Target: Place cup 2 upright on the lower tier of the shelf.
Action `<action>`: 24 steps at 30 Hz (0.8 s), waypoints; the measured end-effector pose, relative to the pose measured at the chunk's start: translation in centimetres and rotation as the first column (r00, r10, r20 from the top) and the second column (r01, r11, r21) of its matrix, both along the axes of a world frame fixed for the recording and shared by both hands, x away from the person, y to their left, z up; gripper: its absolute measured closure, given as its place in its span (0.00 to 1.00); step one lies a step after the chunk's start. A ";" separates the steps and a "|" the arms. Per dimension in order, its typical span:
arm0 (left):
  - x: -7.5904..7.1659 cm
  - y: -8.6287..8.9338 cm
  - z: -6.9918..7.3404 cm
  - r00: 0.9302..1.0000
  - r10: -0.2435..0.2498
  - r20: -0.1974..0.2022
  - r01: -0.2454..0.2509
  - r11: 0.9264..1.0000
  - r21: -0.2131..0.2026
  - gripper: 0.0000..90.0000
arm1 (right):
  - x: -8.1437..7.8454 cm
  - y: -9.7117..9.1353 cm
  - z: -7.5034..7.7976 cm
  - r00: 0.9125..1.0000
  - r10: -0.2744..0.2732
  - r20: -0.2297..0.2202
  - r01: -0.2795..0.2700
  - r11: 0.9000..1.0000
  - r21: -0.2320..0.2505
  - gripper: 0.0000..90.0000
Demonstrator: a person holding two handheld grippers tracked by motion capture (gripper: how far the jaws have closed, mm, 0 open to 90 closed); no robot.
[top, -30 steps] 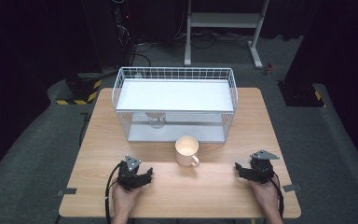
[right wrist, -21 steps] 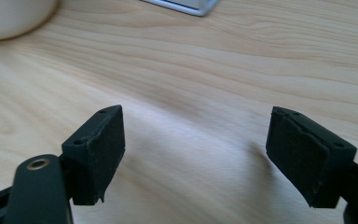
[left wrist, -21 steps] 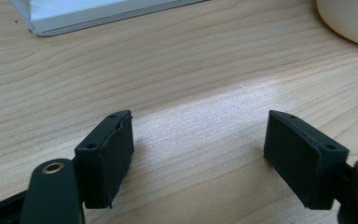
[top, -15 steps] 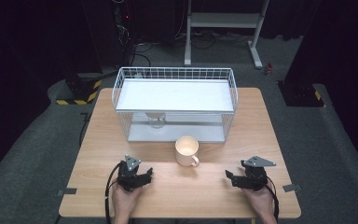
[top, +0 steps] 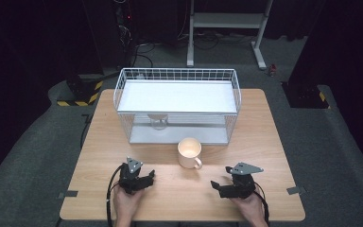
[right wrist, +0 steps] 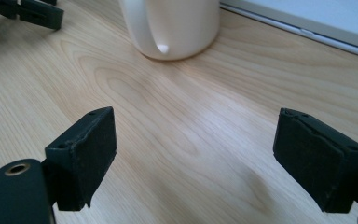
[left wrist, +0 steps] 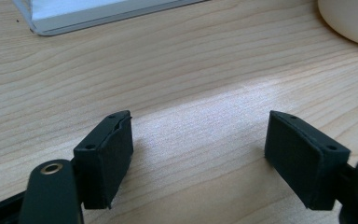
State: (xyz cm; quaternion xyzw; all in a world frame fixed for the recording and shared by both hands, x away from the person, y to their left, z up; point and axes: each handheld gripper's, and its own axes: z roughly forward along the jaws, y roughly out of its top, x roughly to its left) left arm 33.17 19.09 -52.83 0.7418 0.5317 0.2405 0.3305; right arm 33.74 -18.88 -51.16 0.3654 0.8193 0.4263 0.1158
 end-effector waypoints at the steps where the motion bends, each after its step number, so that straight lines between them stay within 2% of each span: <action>1: 0.0 0.0 0.0 1.000 0.000 0.000 0.000 1.000 0.000 0.27 | 0.0 0.3 0.1 1.000 0.002 0.004 -0.002 1.000 0.000 0.14; 5: 0.0 0.0 0.0 1.000 0.001 0.000 -0.001 1.000 0.000 0.27 | 0.1 1.6 0.6 0.999 0.019 0.037 -0.019 1.000 0.007 0.13; 8: 0.0 0.0 0.0 1.000 0.000 0.001 0.000 1.000 0.000 0.27 | 0.7 2.9 0.8 0.999 0.031 0.030 -0.031 1.000 0.003 0.12; 13: 0.0 0.0 0.0 1.000 -0.003 -0.002 0.003 1.000 0.004 0.27 | 1.7 4.6 1.3 0.998 0.051 0.047 -0.051 0.999 -0.013 0.11; 21: 0.0 0.0 0.0 1.000 -0.003 -0.001 0.003 1.000 0.005 0.27 | 3.5 6.9 2.2 0.996 0.049 0.074 -0.048 0.999 -0.016 0.10; 24: 0.0 0.0 0.0 1.000 -0.002 -0.002 0.002 1.000 0.004 0.27 | 4.0 7.4 2.3 0.996 0.045 0.070 -0.044 0.999 -0.019 0.10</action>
